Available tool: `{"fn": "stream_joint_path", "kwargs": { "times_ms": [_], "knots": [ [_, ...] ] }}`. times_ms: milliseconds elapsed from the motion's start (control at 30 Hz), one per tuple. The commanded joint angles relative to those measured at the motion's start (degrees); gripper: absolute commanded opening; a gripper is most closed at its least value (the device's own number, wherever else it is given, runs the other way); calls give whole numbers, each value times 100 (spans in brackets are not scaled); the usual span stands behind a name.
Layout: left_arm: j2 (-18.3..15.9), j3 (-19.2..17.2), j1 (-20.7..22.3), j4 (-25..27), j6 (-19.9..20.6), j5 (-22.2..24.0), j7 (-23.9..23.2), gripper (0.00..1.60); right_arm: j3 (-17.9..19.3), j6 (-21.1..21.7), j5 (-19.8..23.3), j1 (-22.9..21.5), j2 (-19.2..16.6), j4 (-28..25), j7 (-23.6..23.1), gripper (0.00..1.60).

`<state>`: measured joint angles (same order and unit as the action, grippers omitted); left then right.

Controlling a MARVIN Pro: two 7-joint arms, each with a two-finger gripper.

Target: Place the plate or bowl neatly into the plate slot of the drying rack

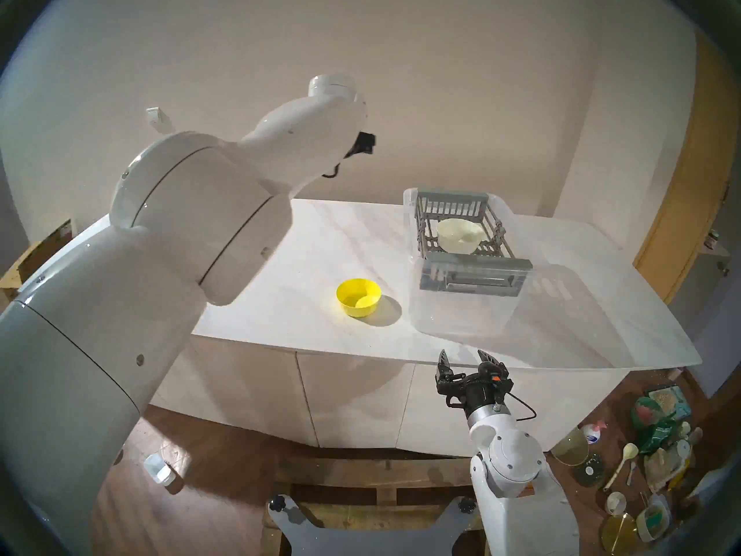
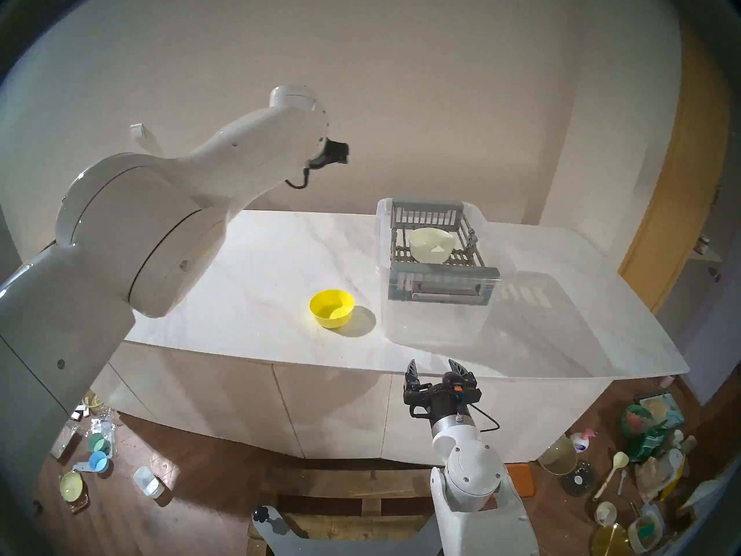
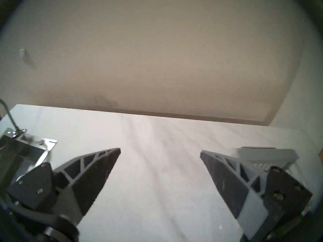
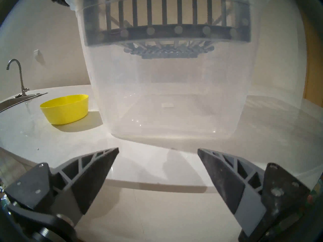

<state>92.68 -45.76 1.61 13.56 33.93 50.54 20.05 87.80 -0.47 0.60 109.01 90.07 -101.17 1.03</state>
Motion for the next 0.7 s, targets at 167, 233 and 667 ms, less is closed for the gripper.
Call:
{"fn": "stream_joint_path", "kwargs": {
  "times_ms": [167, 233, 667],
  "knots": [
    [-531, 723, -207, 299, -217, -332, 161, 160, 1, -35, 0, -73, 2, -74, 1, 160],
    [-622, 922, -307, 369, -224, -343, 119, 160, 1, -36, 0, -80, 2, -60, 1, 160],
    [-893, 1490, -986, 720, -315, -427, 211, 160, 0, -37, 1, -120, 1, 13, 0, 160]
  ]
}}
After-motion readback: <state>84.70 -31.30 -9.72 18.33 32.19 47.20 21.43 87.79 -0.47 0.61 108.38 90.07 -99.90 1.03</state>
